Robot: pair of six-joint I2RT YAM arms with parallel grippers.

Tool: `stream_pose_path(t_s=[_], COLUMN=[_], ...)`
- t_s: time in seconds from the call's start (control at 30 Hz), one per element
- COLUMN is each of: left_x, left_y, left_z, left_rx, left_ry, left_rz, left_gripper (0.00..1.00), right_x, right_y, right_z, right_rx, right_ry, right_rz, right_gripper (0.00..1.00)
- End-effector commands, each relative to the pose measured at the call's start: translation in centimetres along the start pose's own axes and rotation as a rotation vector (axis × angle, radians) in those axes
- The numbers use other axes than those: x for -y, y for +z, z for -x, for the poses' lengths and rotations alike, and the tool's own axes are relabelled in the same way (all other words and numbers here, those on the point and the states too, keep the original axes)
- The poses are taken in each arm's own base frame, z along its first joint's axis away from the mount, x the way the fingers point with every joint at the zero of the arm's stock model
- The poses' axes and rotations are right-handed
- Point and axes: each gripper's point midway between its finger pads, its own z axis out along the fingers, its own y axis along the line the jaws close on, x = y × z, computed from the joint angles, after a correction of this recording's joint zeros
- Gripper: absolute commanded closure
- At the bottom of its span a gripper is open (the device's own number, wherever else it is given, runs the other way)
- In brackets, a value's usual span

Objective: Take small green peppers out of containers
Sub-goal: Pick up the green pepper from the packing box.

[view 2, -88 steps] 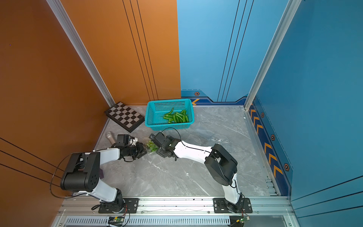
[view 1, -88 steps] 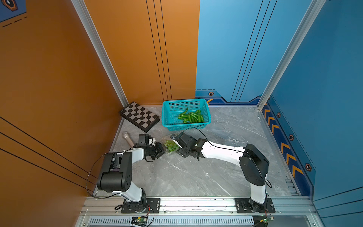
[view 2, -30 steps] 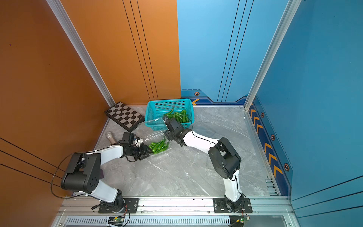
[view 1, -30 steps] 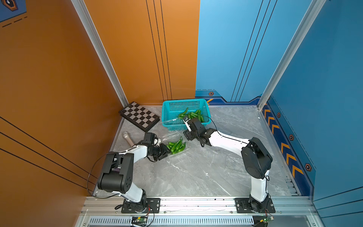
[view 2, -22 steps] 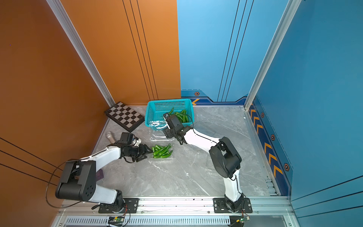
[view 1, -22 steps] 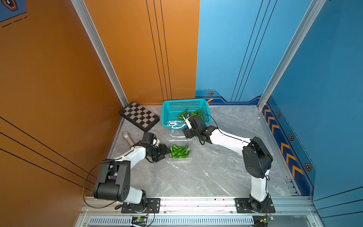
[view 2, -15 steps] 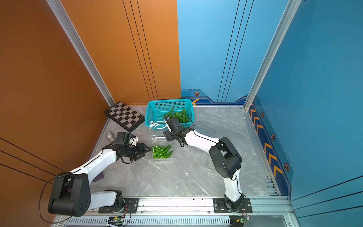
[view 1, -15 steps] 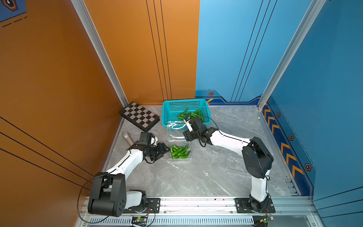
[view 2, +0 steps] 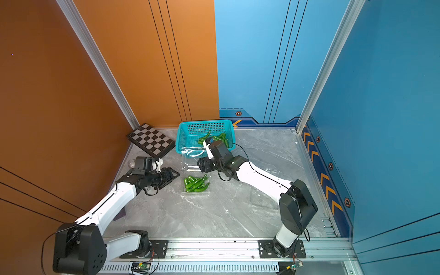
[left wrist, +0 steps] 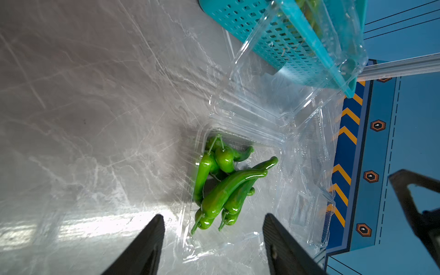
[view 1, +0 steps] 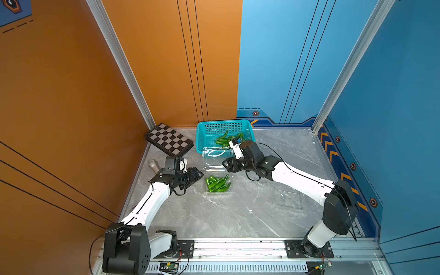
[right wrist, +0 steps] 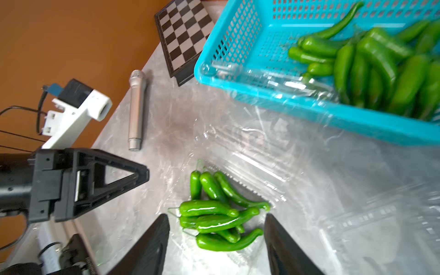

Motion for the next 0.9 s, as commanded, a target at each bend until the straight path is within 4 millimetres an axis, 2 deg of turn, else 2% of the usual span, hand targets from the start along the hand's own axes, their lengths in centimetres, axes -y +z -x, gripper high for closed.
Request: stream_pose_path(t_s=[0.0, 0.1, 0.23, 0.33, 0.53, 0.67, 0.87], left_x=[2.0, 3.4, 3.7, 3.0, 1.8, 0.8, 0.4], left_y=[0.2, 0.5, 0.4, 0.6, 0.6, 0.1, 0.2], left_z=[-0.1, -0.7, -0.6, -0.6, -0.8, -0.4, -0.2], left_rx=[-0.018, -0.040, -0.024, -0.027, -0.025, 0.000, 0.008], left_ry=[0.061, 0.107, 0.120, 0.106, 0.075, 0.046, 0.026], left_rz=[-0.049, -0.082, -0.087, -0.073, -0.054, -0.046, -0.046], left_gripper=[0.32, 0.32, 0.33, 0.33, 0.33, 0.33, 0.33], right_x=[-1.3, -1.6, -1.7, -2.0, -0.7, -0.1, 1.1], right_y=[1.1, 1.7, 2.6, 3.7, 5.8, 6.1, 6.9], right_z=[-5.0, -5.3, -5.4, -5.9, -6.6, -7.1, -7.6], right_rx=[-0.148, -0.122, -0.124, -0.134, -0.140, -0.157, -0.173], right_ry=[0.112, 0.154, 0.208, 0.258, 0.322, 0.334, 0.384], right_rz=[0.050, 0.077, 0.108, 0.150, 0.127, 0.087, 0.055], right_gripper=[0.35, 0.37, 0.44, 0.52, 0.56, 0.56, 0.56])
